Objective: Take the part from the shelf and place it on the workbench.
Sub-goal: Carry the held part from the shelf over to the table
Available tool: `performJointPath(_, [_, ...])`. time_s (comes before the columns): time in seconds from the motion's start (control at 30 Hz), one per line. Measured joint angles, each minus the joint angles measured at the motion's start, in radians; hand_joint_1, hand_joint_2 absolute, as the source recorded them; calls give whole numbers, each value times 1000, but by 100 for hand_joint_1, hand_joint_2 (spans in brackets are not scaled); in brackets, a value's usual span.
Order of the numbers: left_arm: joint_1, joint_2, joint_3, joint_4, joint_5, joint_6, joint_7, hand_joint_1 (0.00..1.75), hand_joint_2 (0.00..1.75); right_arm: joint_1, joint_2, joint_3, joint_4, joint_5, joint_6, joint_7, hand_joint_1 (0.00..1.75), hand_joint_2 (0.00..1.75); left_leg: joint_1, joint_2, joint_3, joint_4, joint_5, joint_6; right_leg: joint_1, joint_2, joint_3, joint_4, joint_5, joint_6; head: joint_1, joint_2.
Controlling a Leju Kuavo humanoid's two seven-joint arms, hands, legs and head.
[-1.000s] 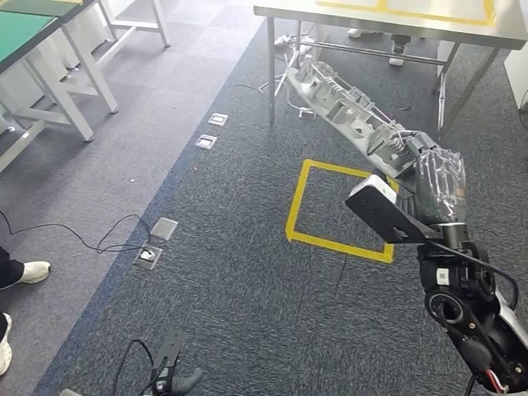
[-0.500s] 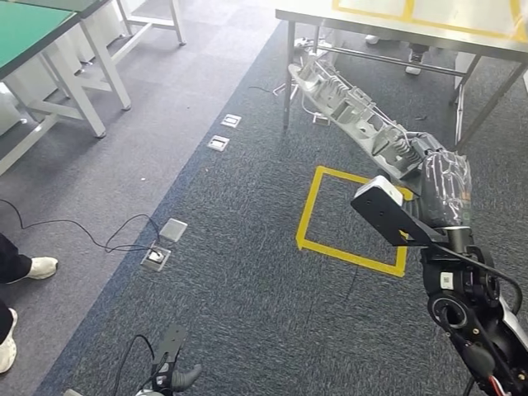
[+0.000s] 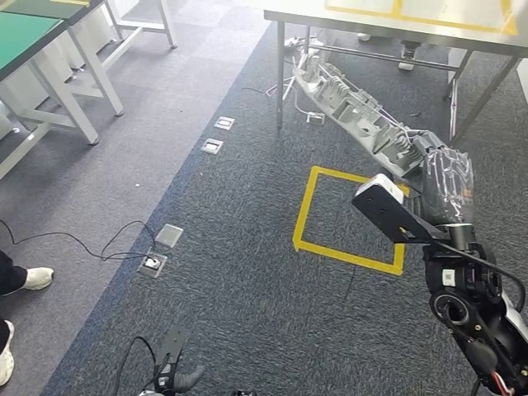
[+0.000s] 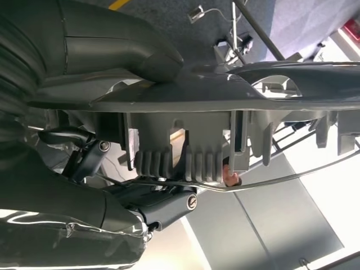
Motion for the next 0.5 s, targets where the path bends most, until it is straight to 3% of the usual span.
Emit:
performJointPath(0.07, [0, -1, 0, 0, 0, 0, 1, 0, 175, -1, 0, -1, 0, 0, 0, -1, 175, 175, -2, -4, 21, -44, 3, 11, 3, 3, 2, 1, -8, 12, 0, 0])
performJointPath(0.13, [0, 0, 0, 0, 0, 0, 2, 0, 175, -2, 0, -2, 0, -1, 0, -1, 175, 175, -4, -5, 23, -44, -3, 29, 1, 4, 6, -3, -14, 22, 2, 0])
performJointPath(0.2, [-1, 0, 0, 0, 0, 0, 3, 0, 175, -2, 0, -3, -1, -2, -1, -1, 175, 175, -3, -5, 31, -47, -8, 45, -2, 2, -8, 34, -40, 30, 6, 0])
performJointPath(0.3, [0, 0, 0, 0, 0, 0, 3, 0, 175, -1, 0, -3, 0, -3, -1, -1, 175, 175, -8, -4, 45, -48, -19, 61, -2, 0, -107, 238, -123, 31, 13, 0])
performJointPath(0.33, [0, -1, 0, 0, 0, 0, 3, 0, 175, -1, 0, -2, 0, -3, -1, -2, 175, 175, -12, -3, 50, -48, -22, 64, -1, 0, -141, 299, -137, 30, 14, 0])
performJointPath(0.37, [0, -1, 0, 0, 0, 0, 3, 0, 175, 0, 0, -2, 0, -3, -1, -2, 175, 175, -15, -3, 56, -48, -27, 66, 1, 0, -160, 324, -132, 28, 14, 0])
performJointPath(0.4, [0, -1, 0, 0, 0, 0, 3, 0, 175, 0, 0, -2, 0, -3, -1, -2, 175, 175, -18, -4, 64, -48, -31, 67, 3, 0, -159, 304, -104, 23, 14, 0])
performJointPath(0.5, [1, -3, 0, 0, 0, 0, 3, 0, 175, -1, 0, -3, 0, -3, -1, -2, 175, 175, -24, -8, 85, -48, -45, 65, 17, -3, -80, 101, 13, -1, 15, 0])
